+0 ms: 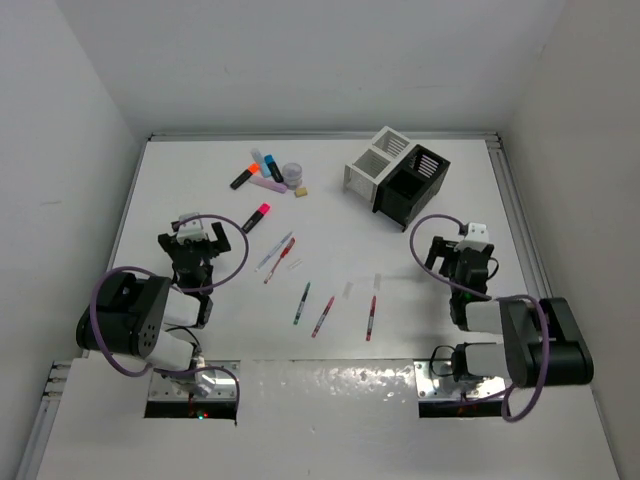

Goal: Sort the stationery into containers
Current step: Pick up the pen from the center of the board.

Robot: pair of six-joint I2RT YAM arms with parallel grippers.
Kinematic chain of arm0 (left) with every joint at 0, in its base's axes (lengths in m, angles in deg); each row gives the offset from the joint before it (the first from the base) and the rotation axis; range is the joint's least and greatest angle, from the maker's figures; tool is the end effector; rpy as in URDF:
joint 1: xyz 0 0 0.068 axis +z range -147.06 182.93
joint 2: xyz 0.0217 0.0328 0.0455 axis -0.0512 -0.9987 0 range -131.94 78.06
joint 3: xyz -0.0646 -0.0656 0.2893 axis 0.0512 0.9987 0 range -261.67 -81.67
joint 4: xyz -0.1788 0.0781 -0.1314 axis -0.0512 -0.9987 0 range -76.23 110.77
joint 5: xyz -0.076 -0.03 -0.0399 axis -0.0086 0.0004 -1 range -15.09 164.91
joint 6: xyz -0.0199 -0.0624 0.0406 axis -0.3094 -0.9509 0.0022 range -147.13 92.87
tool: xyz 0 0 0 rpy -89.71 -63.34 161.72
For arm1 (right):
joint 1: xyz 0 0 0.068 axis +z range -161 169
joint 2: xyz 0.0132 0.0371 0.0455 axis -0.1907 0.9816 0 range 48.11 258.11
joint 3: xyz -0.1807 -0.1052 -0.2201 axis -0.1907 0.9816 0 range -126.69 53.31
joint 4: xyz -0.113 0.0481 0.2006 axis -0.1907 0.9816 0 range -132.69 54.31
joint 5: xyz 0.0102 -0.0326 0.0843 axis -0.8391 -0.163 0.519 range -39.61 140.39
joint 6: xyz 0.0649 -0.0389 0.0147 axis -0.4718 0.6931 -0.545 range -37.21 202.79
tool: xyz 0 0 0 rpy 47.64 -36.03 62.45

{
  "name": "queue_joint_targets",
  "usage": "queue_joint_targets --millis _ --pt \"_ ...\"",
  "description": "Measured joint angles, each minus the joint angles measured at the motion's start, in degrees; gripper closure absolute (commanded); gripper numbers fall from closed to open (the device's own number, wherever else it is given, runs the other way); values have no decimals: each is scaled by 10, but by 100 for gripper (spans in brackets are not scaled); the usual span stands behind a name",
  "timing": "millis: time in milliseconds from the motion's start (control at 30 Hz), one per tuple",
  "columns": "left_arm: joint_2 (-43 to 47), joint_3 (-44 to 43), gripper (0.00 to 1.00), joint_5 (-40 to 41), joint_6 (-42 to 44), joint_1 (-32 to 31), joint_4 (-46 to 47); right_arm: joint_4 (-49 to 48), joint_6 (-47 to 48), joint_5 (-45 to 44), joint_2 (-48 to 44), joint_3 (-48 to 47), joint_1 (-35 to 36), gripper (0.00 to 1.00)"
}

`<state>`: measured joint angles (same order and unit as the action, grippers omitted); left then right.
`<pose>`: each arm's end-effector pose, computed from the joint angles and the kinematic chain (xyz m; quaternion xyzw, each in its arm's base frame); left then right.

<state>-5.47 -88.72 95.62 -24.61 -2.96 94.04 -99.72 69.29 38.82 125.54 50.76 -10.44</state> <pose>0.2321 -0.0006 0.2031 -0.0706 0.7219 0.1107 0.6794 0.2019 -0.0113 0.1661 0.1496 0.7923 -0.0092 0.5915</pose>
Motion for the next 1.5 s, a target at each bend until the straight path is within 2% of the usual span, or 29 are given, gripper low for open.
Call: queue_joint_targets --millis 67,133,167,200,233,300,367,433,533,600,633,700,733,767,867,933,967,1033,1100,1133,1167,1200,1267,1500 --pt "0 0 0 -2 0 0 0 106 -1 -2 -41 -39 0 1" --pt "8 -3 0 -24 9 2 -17 233 6 4 -75 -125 0 1" --pt "27 -20 0 -47 19 4 -74 324 24 11 -101 -228 5 1" --pt "49 -50 0 -74 31 5 -128 328 26 12 -104 -236 6 1" --pt "68 -92 0 -107 55 6 -203 373 41 7 -117 -279 16 1" --pt "81 -239 0 -164 99 7 -378 453 76 -18 -137 -360 38 1" --pt "85 -371 0 -189 148 -4 -473 491 142 -52 -155 -409 67 1" --pt "108 -457 0 -194 219 -28 -550 515 214 -87 -168 -431 98 1" --pt "138 -539 0 -188 302 -107 -678 574 263 -121 -157 -453 135 1" --pt "127 -603 0 -184 325 -167 -788 626 211 -119 -139 -472 144 1" --pt "116 -631 0 -186 328 -193 -836 646 179 -98 -137 -475 141 6" --pt "96 -661 6 -194 310 -232 -914 669 119 -37 -145 -472 127 30" --pt "92 -662 13 -198 295 -244 -942 668 92 -10 -153 -463 122 45" --pt "89 -655 25 -202 269 -256 -973 668 56 9 -164 -451 120 46" --pt "89 -605 51 -212 189 -282 -1034 688 -49 38 -184 -418 140 41" --pt "84 -567 52 -219 144 -294 -1065 706 -104 41 -184 -396 165 35" --pt "79 -545 49 -225 118 -300 -1074 713 -135 34 -182 -383 181 27" --pt "63 -510 41 -238 74 -309 -1089 736 -189 20 -176 -359 217 25" --pt "42 -482 42 -249 33 -317 -1096 758 -229 -1 -162 -346 254 29" --pt "31 -474 45 -251 16 -320 -1097 768 -249 -11 -151 -345 269 32" --pt "19 -466 55 -253 -2 -323 -1093 774 -264 -19 -140 -345 283 36" --pt "9 -460 55 -254 -17 -327 -1088 776 -281 -23 -129 -345 296 44" --pt "-7 -446 54 -257 -43 -334 -1068 770 -311 -22 -110 -341 312 50" --pt "-22 -402 51 -259 -101 -351 -1012 738 -374 -16 -46 -329 339 52"
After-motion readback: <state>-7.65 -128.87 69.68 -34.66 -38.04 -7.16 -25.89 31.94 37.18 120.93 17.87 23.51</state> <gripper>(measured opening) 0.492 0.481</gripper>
